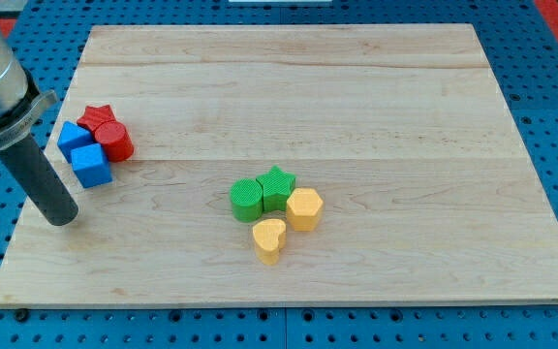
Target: Slide the yellow heart towards the top center of the board
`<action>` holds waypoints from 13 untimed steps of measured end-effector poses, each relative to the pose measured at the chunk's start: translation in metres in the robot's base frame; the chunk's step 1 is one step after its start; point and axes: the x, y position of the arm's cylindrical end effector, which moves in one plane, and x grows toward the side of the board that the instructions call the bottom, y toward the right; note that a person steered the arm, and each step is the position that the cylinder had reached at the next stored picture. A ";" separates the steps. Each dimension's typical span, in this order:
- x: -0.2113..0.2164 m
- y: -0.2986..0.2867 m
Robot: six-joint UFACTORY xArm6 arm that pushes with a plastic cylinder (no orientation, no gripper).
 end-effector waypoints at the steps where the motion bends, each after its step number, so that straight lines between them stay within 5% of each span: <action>1: 0.000 0.001; 3: 0.051 0.030; 5: 0.018 0.027; 6: 0.051 0.085; 8: 0.046 0.232; 9: 0.031 0.253; 11: 0.090 0.301; 13: 0.055 0.322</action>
